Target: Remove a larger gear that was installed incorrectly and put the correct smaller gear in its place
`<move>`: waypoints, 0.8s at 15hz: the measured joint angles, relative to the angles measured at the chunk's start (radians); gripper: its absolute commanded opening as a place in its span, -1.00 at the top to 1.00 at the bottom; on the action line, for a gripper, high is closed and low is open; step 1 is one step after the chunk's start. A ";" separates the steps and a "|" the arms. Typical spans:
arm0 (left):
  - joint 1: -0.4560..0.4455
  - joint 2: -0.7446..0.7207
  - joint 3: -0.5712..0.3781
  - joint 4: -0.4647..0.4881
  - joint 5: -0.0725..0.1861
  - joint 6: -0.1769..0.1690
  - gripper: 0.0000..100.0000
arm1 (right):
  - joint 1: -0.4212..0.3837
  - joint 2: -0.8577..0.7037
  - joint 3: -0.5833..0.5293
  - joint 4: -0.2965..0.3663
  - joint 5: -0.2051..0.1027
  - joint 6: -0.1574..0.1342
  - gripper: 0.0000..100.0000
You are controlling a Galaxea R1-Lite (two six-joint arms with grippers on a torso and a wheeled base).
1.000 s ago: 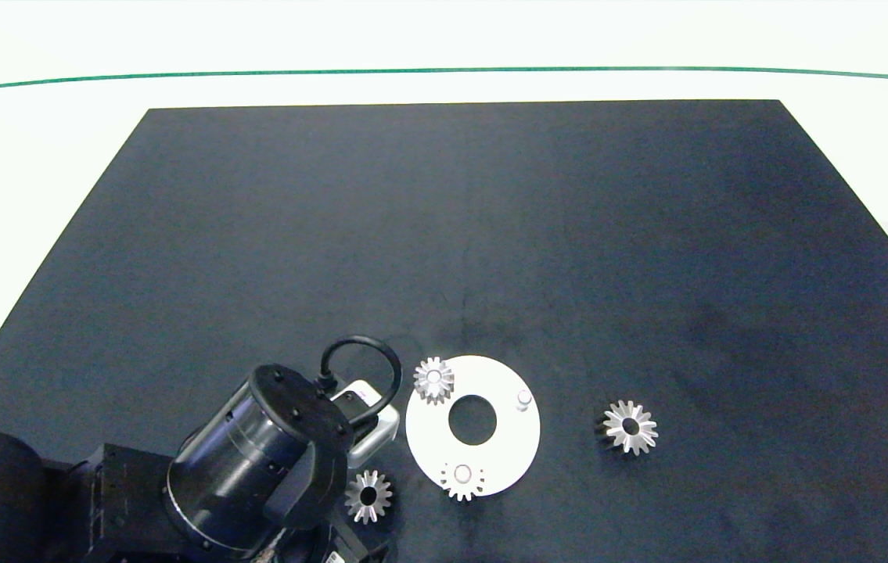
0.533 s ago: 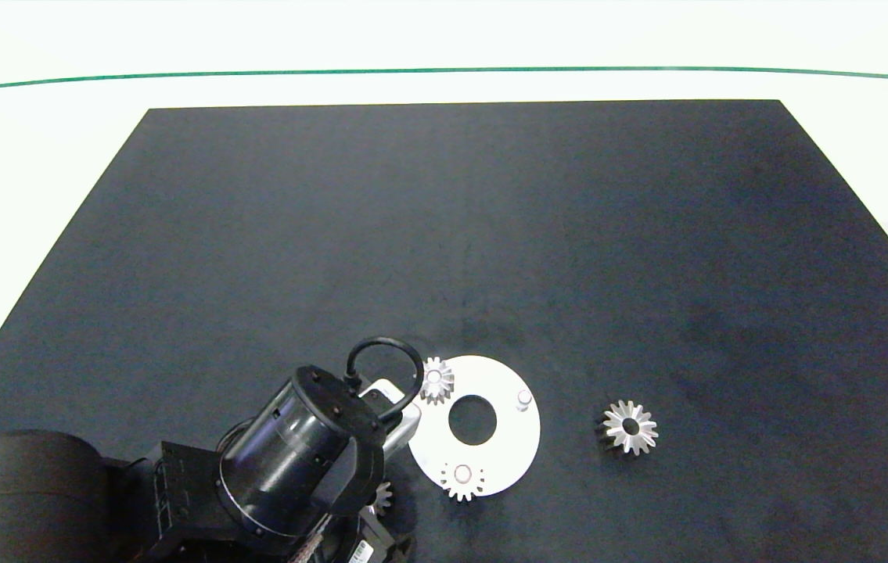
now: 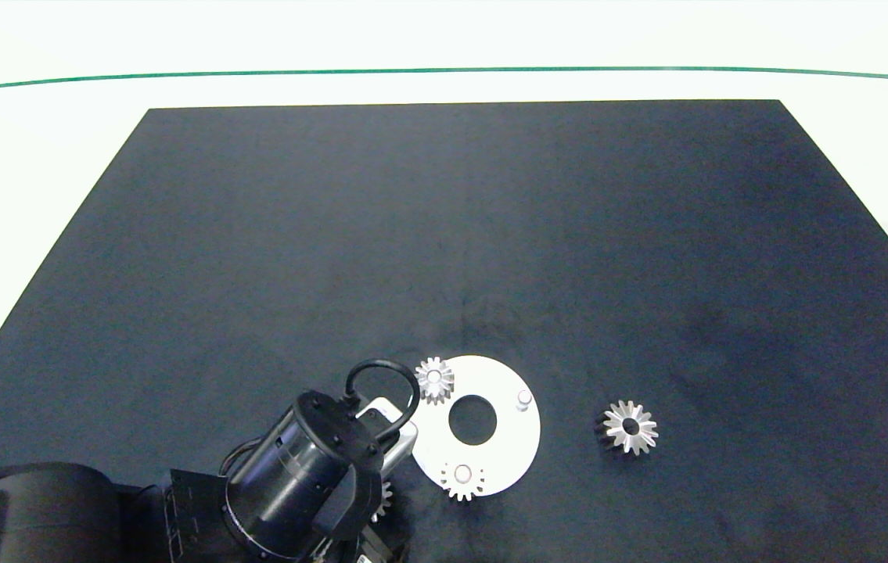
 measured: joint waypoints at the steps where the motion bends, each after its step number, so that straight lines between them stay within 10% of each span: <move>1: 0.000 -0.003 0.001 0.000 0.000 0.000 -0.57 | 0.000 0.000 0.001 0.000 0.000 0.000 -1.00; 12: -0.003 -0.006 -0.004 -0.034 0.002 0.001 -0.15 | 0.000 0.002 0.001 0.000 0.001 0.000 -1.00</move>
